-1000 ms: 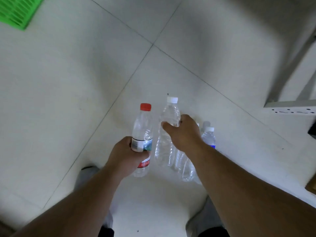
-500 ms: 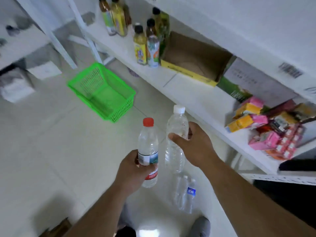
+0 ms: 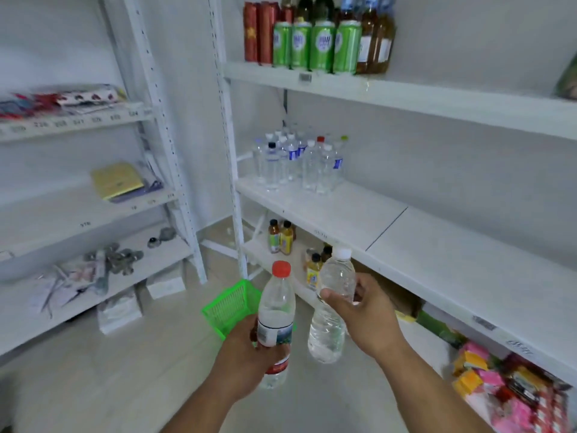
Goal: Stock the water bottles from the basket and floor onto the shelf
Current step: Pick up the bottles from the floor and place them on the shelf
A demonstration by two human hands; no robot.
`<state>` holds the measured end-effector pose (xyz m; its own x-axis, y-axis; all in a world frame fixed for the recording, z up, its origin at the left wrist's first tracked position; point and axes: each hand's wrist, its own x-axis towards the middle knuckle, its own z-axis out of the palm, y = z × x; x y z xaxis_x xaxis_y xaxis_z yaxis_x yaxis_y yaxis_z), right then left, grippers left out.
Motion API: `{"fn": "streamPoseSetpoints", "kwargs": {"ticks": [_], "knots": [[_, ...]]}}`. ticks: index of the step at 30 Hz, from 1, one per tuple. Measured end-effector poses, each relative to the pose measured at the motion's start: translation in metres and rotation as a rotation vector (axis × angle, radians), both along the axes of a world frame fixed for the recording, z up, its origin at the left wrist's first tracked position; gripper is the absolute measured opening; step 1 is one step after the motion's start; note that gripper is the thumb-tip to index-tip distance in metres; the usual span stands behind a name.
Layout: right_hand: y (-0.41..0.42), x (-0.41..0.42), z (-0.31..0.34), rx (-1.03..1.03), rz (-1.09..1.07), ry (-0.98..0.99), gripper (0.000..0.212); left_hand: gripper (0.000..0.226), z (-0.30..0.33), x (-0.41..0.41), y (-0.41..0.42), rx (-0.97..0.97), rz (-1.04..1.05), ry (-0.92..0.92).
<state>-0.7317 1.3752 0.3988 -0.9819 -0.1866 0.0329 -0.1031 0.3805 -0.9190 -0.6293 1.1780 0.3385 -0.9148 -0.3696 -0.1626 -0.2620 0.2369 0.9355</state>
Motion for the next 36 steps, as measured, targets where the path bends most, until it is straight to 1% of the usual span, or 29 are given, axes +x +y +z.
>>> {"fn": "streamPoseSetpoints", "kwargs": {"ticks": [4,8,12,16,22,27,31,36], "knots": [[-0.035,-0.007,0.019,-0.033,-0.027,0.028,0.041,0.040,0.018,0.002,-0.030,-0.018,0.034,0.027],[-0.064,-0.025,0.031,-0.059,-0.015,0.047,0.037,0.040,0.028,-0.013,-0.054,-0.040,0.034,0.043],[-0.090,-0.053,0.028,-0.073,-0.016,0.044,0.041,0.036,0.031,-0.043,-0.076,-0.043,0.029,0.044],[-0.114,-0.097,0.017,-0.067,-0.018,0.046,0.041,0.038,0.028,-0.092,-0.099,-0.031,0.020,0.040],[-0.145,-0.191,0.004,-0.045,-0.057,0.081,0.042,0.038,0.030,-0.187,-0.130,-0.097,-0.008,0.019],[-0.164,-0.255,0.009,-0.052,-0.103,0.065,0.036,0.039,0.037,-0.259,-0.152,-0.130,-0.057,-0.003],[-0.172,-0.291,0.016,-0.057,-0.129,0.062,0.036,0.039,0.037,-0.305,-0.166,-0.115,-0.079,-0.003],[-0.181,-0.325,0.016,-0.052,-0.206,0.063,0.039,0.042,0.040,-0.357,-0.177,-0.111,-0.156,0.008]]}}
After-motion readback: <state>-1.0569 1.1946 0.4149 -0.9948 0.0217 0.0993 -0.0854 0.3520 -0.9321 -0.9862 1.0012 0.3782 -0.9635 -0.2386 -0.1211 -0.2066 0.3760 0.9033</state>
